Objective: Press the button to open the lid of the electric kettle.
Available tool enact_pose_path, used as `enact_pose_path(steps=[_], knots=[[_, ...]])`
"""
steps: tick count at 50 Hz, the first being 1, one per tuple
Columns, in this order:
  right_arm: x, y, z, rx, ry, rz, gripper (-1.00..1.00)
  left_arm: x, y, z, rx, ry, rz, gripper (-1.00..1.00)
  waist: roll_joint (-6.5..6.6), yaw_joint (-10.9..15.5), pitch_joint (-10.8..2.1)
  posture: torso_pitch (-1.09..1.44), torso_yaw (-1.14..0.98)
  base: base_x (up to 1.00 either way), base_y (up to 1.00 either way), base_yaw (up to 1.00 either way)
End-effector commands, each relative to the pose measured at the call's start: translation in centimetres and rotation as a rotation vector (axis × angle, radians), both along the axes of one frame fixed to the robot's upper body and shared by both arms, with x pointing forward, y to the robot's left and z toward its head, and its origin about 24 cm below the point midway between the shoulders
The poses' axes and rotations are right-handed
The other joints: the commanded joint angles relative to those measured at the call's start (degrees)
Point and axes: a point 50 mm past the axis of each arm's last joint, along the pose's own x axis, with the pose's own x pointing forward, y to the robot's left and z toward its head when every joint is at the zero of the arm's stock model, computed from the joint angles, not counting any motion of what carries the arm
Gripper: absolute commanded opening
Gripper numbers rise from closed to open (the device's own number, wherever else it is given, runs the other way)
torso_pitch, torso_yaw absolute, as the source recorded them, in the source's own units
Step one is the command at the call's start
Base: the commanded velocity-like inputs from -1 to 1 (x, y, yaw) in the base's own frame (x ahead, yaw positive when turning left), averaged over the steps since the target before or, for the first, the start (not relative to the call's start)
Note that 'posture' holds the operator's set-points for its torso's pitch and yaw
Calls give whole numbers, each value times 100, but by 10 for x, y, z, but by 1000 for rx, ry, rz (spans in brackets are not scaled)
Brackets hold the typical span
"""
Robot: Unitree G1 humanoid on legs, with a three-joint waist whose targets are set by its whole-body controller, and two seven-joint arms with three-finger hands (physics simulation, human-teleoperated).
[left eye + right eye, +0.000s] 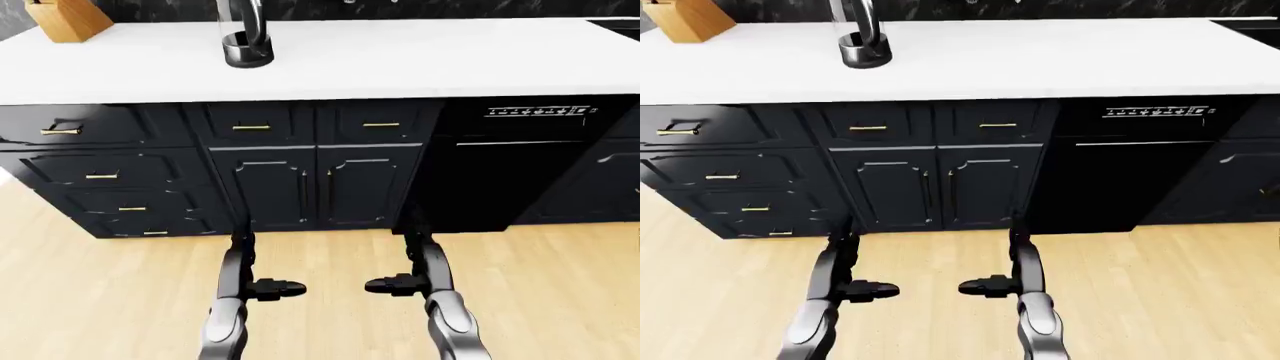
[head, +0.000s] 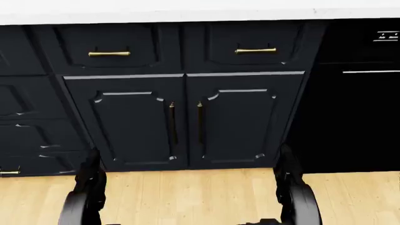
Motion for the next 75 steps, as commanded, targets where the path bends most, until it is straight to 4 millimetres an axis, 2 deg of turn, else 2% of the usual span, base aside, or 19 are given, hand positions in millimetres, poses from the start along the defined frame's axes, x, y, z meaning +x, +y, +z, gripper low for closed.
enact_pose_path(steps=[1,3,4,5,7,8,16,21,24,28,33,41,54,75], knots=[[8,6,28,-30,-166,70,100,9,2,35,-16,-182,13,100,-45,-12,-5,0,0,0,0,0],[8,6,29,-16,-159,78,100,9,1,37,-18,-190,2,100,-10,43,-352,0,0,0,0,0],[8,7,29,-27,-165,83,100,10,1,39,-10,-191,2,100,-9,40,-298,0,0,0,0,0],[8,8,29,-27,-167,85,100,10,-1,41,-38,-189,-6,100,-36,34,-94,0,0,0,0,0],[9,7,30,-21,-166,84,100,11,-1,45,-46,-190,1,100,-41,37,-398,0,0,0,0,0],[11,6,31,-35,-178,75,100,11,0,45,-40,-191,5,100,-40,41,-429,0,0,0,0,0],[19,-3,50,-12,-200,61,100,13,6,59,-44,-229,23,100,-19,46,-479,0,0,0,0,0],[24,-11,64,2,-224,31,100,17,17,75,5,-255,45,100,-17,41,-518,0,0,0,0,0],[28,-16,76,4,-247,16,100,17,22,93,14,-291,54,100,-16,39,-540,0,0,0,0,0],[33,-23,97,4,-297,-3,100,16,26,119,10,-336,55,100,-11,38,-535,0,0,0,0,0],[37,-30,123,5,-350,-18,100,13,29,134,12,-368,57,100,-5,45,-501,0,0,0,0,0],[39,-38,163,1,-433,-12,100,8,37,170,24,-429,87,100,-18,40,-455,0,0,0,0,0],[43,-55,190,0,-491,-58,100,0,54,200,72,-471,135,100,-8,44,-391,0,0,0,0,0],[44,-70,230,45,-544,-106,100,-9,69,228,106,-519,183,100,3,52,-359,0,0,0,0,0]])
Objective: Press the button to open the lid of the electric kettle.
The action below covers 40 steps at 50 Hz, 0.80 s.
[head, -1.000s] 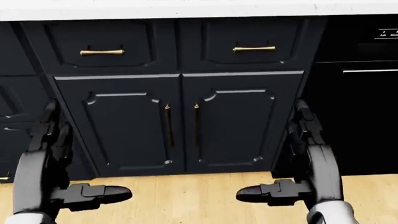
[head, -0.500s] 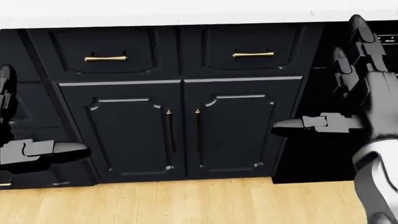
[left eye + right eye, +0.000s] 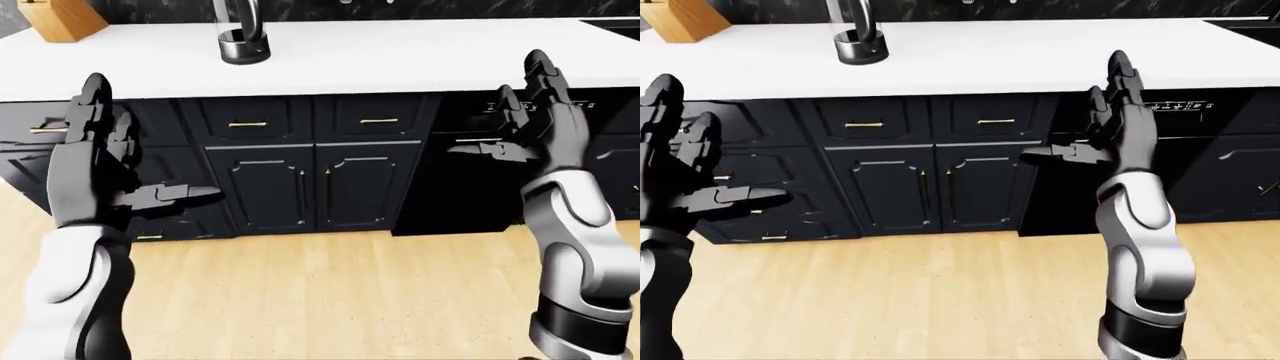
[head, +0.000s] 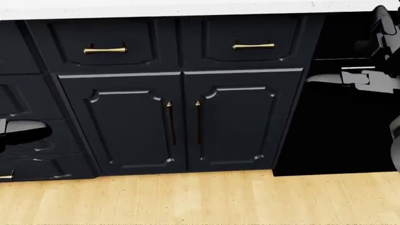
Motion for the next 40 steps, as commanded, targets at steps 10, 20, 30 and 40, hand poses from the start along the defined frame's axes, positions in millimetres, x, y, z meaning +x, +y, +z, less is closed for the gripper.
enact_pose_path(steps=[10,20,30,40], knots=[[-6,-1,24,7,-86,3,100,-6,0,21,33,-81,8,100,-10,-27,-36,0,0,10,0,0],[-7,-1,25,8,-90,11,100,-8,1,23,34,-84,14,100,416,-27,32,0,0,20,0,0],[-9,1,26,7,-91,28,100,-8,1,24,36,-87,12,100,-139,64,-25,0,0,21,4,0],[-8,1,27,15,-89,29,100,-9,1,25,30,-88,11,100,-149,-52,4,0,0,21,16,0]])
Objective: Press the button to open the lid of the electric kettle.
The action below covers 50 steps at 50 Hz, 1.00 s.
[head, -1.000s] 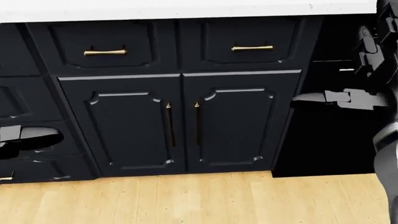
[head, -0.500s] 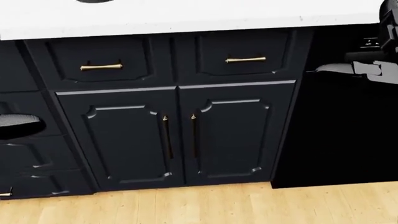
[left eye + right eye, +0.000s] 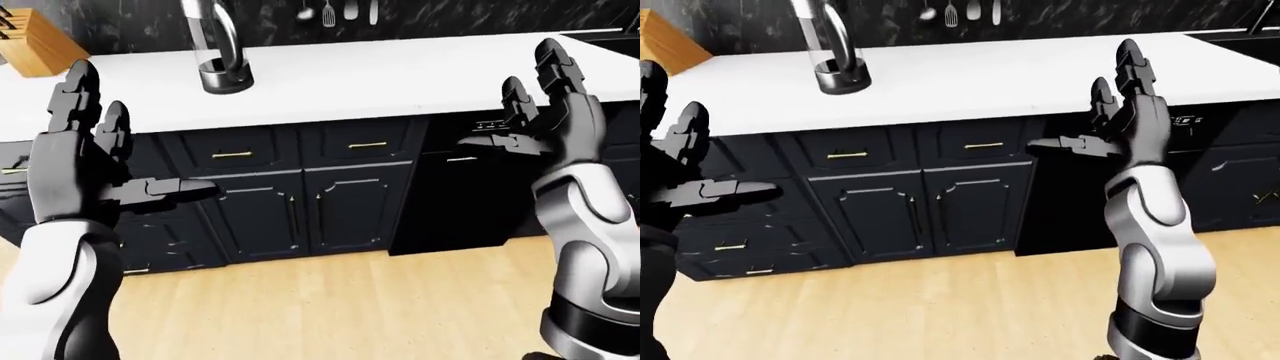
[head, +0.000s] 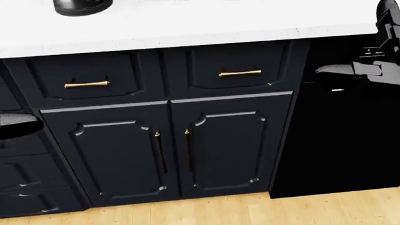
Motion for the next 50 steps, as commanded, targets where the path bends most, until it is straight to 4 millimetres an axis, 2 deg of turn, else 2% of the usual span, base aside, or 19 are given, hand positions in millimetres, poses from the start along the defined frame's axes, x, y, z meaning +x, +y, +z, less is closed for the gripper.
enact_pose_path(steps=[1,5,7,8,10,17,20,21,23,26,31,33,34,35,44,46,48,49,50], knots=[[-3,3,14,-12,-73,13,100,-4,0,12,20,-71,11,100,-41,11,-63,0,0,21,29,0],[-3,3,15,-8,-74,12,100,-4,1,12,20,-71,11,100,308,-55,-110,0,0,21,29,0],[-3,3,15,-8,-74,13,100,-4,1,12,19,-71,10,100,687,-75,-242,0,0,20,30,0],[-3,3,16,-7,-75,13,100,-4,1,12,19,-71,10,100,519,-38,-234,0,0,20,30,0],[-3,3,16,-3,-74,12,100,-4,1,12,19,-72,10,100,524,-7,-103,0,0,21,31,0],[-4,3,18,-2,-77,16,100,-5,0,14,19,-75,10,100,89,86,-74,0,0,20,31,0],[-5,3,19,-3,-78,17,100,-5,0,14,20,-75,10,100,-243,117,-130,0,0,20,30,0],[-5,3,18,-3,-79,17,100,-5,0,14,21,-75,10,100,-104,58,-120,0,0,19,31,0],[-5,3,18,-5,-79,17,100,-4,0,14,22,-75,10,100,-198,52,-104,0,0,20,31,0],[-5,3,18,-7,-80,19,100,-4,0,14,22,-75,10,100,-165,6,-169,0,0,20,30,0],[-5,3,18,-7,-81,20,100,-4,0,14,24,-74,9,100,245,-67,-81,0,0,20,27,0],[-5,3,17,-9,-82,20,100,-5,0,14,24,-75,9,100,722,-53,-231,0,0,19,24,0],[-5,3,17,-9,-82,20,100,-5,0,14,24,-75,9,100,506,-12,-172,0,0,20,23,0],[-5,3,18,-9,-83,21,100,-5,0,14,24,-75,9,100,559,-22,-123,0,0,19,23,0],[-6,4,18,-11,-86,23,100,-5,-1,15,30,-77,9,100,98,99,-98,0,0,20,20,0],[-6,4,18,-11,-85,24,100,-5,-1,15,29,-77,9,100,-70,120,-95,0,0,20,20,0],[-6,4,18,-11,-86,24,100,-5,-1,16,30,-77,8,100,-378,124,-198,0,0,20,19,0],[-6,4,18,-11,-85,23,100,-5,0,16,29,-77,8,100,-103,50,-127,0,0,20,19,0],[-6,5,18,-11,-86,24,100,-5,0,16,28,-78,9,100,-237,79,-117,0,0,20,20,0]])
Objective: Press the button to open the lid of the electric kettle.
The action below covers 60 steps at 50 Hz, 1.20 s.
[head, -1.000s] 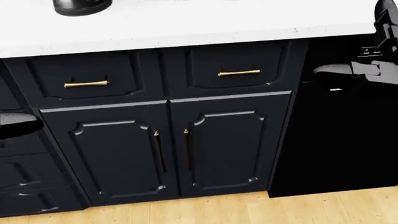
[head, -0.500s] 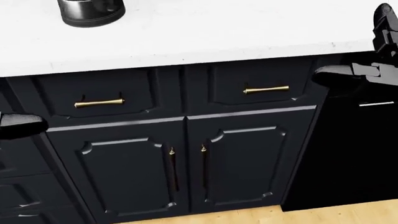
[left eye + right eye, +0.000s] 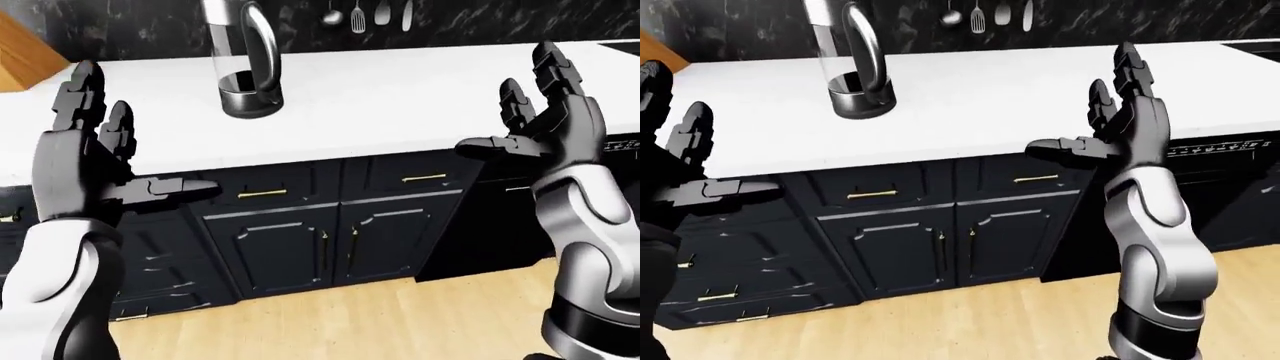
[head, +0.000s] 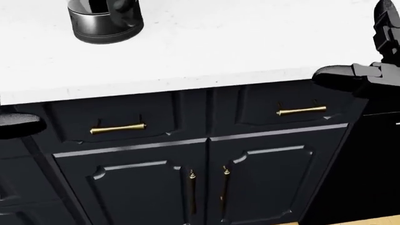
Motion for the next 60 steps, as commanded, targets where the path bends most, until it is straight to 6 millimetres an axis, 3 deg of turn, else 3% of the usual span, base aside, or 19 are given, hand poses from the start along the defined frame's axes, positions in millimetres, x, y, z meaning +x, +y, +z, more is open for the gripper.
enact_pose_path(steps=[1,6,9,11,13,20,24,25,28,33,35,37,38,39,45,50,52,54,60], knots=[[-5,4,20,-22,-96,12,100,-6,2,15,26,-87,20,100,-63,31,-157,0,0,20,20,0],[-5,4,21,-22,-97,12,100,-6,2,17,26,-89,20,100,171,-21,-104,0,0,20,19,0],[-6,4,22,-22,-98,12,100,-6,1,17,26,-91,19,100,498,-71,-114,0,0,20,19,0],[-6,4,23,-21,-100,12,100,-6,1,18,25,-92,19,100,780,-94,-293,0,0,20,20,0],[-6,3,24,-22,-102,11,100,-6,2,18,25,-92,20,100,725,-32,-113,0,0,20,19,0],[-7,4,26,-23,-104,14,100,-6,2,17,23,-91,22,100,314,61,-95,0,0,20,20,0],[-7,4,25,-23,-103,16,100,-6,2,17,25,-91,22,100,-137,99,-174,0,0,20,19,0],[-7,5,25,-23,-103,16,100,-6,2,16,25,-89,22,100,63,37,-139,0,0,20,20,0],[-7,4,25,-24,-104,16,100,-7,2,16,25,-90,23,100,-30,9,-169,0,0,20,20,0],[-7,5,25,-24,-104,16,100,-7,3,16,24,-90,23,100,234,-33,-85,0,0,20,19,0],[-7,5,25,-25,-104,16,100,-6,4,14,22,-87,25,100,452,-62,-100,0,0,20,19,0],[-7,5,25,-25,-104,16,100,-6,3,15,22,-88,25,100,892,-56,-246,0,0,20,19,0],[-7,5,25,-25,-104,15,100,-6,3,15,23,-88,24,100,620,-15,-174,0,0,20,20,0],[-7,5,25,-26,-104,16,100,-6,3,15,22,-88,24,100,702,-21,-129,0,0,20,20,0],[-7,5,26,-24,-106,16,100,-7,3,15,24,-89,23,100,392,65,-117,0,0,20,20,0],[-6,5,24,-23,-101,15,100,-7,3,18,27,-92,22,100,-99,110,-154,0,0,20,19,0],[-6,4,24,-23,-101,13,100,-7,2,18,28,-93,22,100,48,38,-136,0,0,21,12,0],[-6,4,24,-22,-101,10,100,-7,2,19,28,-93,21,100,4,18,-129,0,0,22,8,0],[-6,3,24,-23,-101,9,100,-7,1,19,28,-93,21,100,461,-53,-53,0,0,23,5,0]])
